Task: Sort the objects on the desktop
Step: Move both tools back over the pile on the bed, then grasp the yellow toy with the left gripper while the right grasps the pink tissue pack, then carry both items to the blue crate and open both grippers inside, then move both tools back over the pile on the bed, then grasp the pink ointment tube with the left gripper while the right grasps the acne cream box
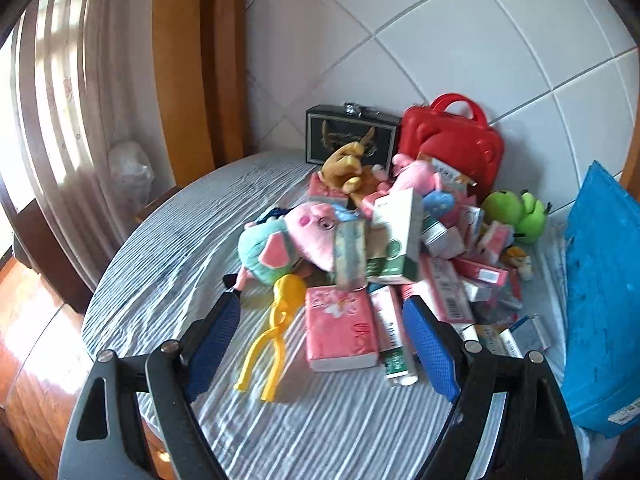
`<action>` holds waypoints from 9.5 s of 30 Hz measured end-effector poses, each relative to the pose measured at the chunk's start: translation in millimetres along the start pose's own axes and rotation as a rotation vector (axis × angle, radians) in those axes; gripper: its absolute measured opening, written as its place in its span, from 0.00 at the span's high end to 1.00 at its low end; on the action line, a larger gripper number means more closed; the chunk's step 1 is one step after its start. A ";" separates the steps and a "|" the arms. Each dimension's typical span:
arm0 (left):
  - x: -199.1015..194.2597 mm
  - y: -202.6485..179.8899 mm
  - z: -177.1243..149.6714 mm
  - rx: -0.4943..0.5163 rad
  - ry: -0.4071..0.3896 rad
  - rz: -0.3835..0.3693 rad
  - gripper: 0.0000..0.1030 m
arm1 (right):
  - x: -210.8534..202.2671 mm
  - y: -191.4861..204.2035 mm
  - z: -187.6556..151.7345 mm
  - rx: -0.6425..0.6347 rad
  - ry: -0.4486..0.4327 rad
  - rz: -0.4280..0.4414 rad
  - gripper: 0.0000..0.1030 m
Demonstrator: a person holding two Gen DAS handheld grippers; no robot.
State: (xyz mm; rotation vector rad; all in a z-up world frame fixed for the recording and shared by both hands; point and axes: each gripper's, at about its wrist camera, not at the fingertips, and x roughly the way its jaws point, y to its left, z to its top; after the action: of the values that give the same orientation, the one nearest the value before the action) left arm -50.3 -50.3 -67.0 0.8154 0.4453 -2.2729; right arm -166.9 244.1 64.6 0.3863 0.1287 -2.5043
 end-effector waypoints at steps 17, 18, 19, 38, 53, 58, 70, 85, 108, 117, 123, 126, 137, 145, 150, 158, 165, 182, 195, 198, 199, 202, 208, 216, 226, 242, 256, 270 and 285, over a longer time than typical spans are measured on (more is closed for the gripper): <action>155.6 77.8 -30.3 0.133 0.242 0.016 0.19 | 157.4 101.3 -142.7 0.038 0.469 -0.055 0.00; 164.6 75.0 -30.9 0.142 0.249 0.007 0.19 | 164.4 107.2 -148.1 0.033 0.491 -0.057 0.00; 173.1 72.1 -31.9 0.154 0.258 -0.002 0.19 | 170.7 112.0 -152.2 0.030 0.510 -0.062 0.00; 232.2 91.9 -55.1 0.138 0.361 -0.071 0.64 | 259.0 201.3 -190.7 -0.060 0.743 0.039 0.00; 211.7 116.7 -63.5 0.048 0.390 -0.100 0.72 | 316.6 248.7 -231.2 -0.118 0.889 0.037 0.00; 200.3 96.7 -68.6 0.075 0.391 -0.116 0.74 | 321.5 247.0 -234.2 -0.098 0.900 0.028 0.08; 130.0 96.8 -51.9 0.068 0.280 -0.143 0.75 | 284.7 247.2 -212.5 -0.037 0.868 0.113 0.17; 70.6 80.4 -1.3 0.133 0.051 -0.215 0.75 | 191.3 210.0 -117.8 -0.068 0.516 0.033 0.17; -113.1 -187.5 115.1 0.314 -0.408 -0.615 0.75 | -19.8 -37.3 14.6 0.076 0.070 -0.453 0.17; -185.2 -329.5 105.1 0.380 -0.446 -0.824 0.75 | -111.2 -159.0 3.1 0.150 0.082 -0.682 0.17; -194.9 -406.3 61.6 0.481 -0.383 -0.881 0.75 | -135.3 -213.5 -31.3 0.195 0.162 -0.734 0.17; -183.3 -432.8 35.9 0.532 -0.301 -0.881 0.75 | -135.5 -231.4 -48.0 0.200 0.203 -0.746 0.17; -134.9 -465.9 -15.3 0.608 -0.042 -0.749 0.75 | -120.7 -265.8 -74.4 0.197 0.303 -0.774 0.16; -142.1 -457.0 -7.4 0.593 -0.076 -0.696 0.31 | -120.9 -265.7 -74.4 0.201 0.295 -0.770 0.16; -143.8 -457.9 -6.7 0.591 -0.105 -0.698 0.29 | -121.5 -263.5 -72.5 0.203 0.288 -0.772 0.15; -143.0 -458.6 -4.6 0.572 -0.107 -0.723 0.29 | -117.5 -261.4 -69.6 0.187 0.298 -0.799 0.15; -143.5 -459.7 -5.0 0.563 -0.114 -0.741 0.29 | -117.9 -264.6 -67.8 0.202 0.287 -0.778 0.15; -142.5 -459.3 -6.1 0.538 -0.116 -0.749 0.29 | -117.7 -254.9 -65.6 0.139 0.246 -0.853 0.05; -148.4 -453.0 -10.4 0.551 -0.139 -0.726 0.29 | -120.5 -251.2 -66.0 0.134 0.202 -0.870 0.00; -146.2 -445.2 -14.0 0.556 -0.112 -0.719 0.29 | -118.1 -249.0 -68.3 0.127 0.225 -0.861 0.00; -146.4 -440.8 -14.8 0.552 -0.108 -0.715 0.29 | -117.1 -248.9 -68.7 0.129 0.237 -0.859 0.00; -150.7 -424.4 -12.1 0.535 -0.122 -0.715 0.29 | -117.3 -248.5 -70.4 0.152 0.248 -0.857 0.00; -159.1 -379.9 1.5 0.477 -0.186 -0.670 0.26 | -116.4 -237.5 -67.8 0.184 0.251 -0.833 0.00; -137.3 -286.5 22.5 0.336 -0.219 -0.523 0.21 | -100.4 -169.4 -35.0 0.117 0.116 -0.662 0.00; -78.8 -150.5 28.9 0.188 -0.176 -0.293 0.21 | -27.8 -58.9 -14.9 -0.013 0.078 -0.368 0.00; 68.4 -17.1 -55.1 0.144 0.191 -0.076 0.21 | 104.0 60.5 -91.1 -0.108 0.327 -0.094 0.00; 176.0 -15.7 -96.7 0.103 0.373 -0.052 0.20 | 149.9 44.4 -164.0 -0.093 0.569 -0.124 0.00; 181.2 37.0 -113.8 0.069 0.401 0.011 0.20 | 184.3 101.1 -183.7 -0.156 0.626 0.074 0.00; 187.0 -0.1 -104.0 0.310 0.353 -0.114 0.36 | 238.0 137.5 -212.9 -0.107 0.758 0.158 0.29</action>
State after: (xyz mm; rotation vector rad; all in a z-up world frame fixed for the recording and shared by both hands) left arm -113.8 -87.1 -268.0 1.3925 0.3038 -2.3403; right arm -221.5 39.3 -211.0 1.2262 0.5023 -2.0646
